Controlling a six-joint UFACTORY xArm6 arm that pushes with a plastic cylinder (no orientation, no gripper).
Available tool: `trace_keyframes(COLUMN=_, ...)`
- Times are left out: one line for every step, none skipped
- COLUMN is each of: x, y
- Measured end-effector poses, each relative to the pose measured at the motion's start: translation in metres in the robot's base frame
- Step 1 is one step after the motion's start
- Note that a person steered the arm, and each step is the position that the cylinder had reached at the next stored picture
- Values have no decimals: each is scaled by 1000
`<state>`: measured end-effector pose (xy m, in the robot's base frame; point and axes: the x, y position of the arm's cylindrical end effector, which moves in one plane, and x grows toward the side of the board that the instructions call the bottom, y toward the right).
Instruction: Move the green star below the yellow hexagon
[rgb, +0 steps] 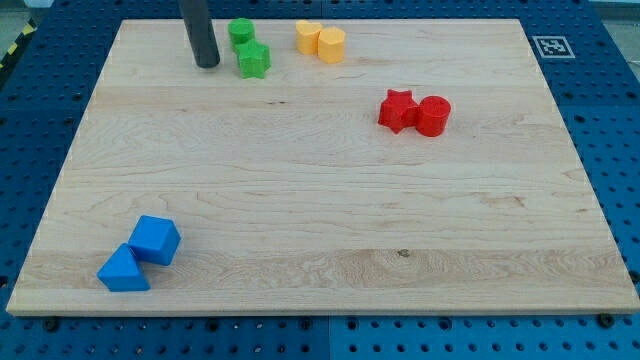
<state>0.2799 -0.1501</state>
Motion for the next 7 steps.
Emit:
trace_keyframes(x=-2, y=26)
trace_keyframes(x=-2, y=35)
trace_keyframes(x=-2, y=44)
trace_keyframes(x=-2, y=77)
trace_keyframes(x=2, y=110)
trace_keyframes(x=19, y=138)
trace_keyframes(x=31, y=166)
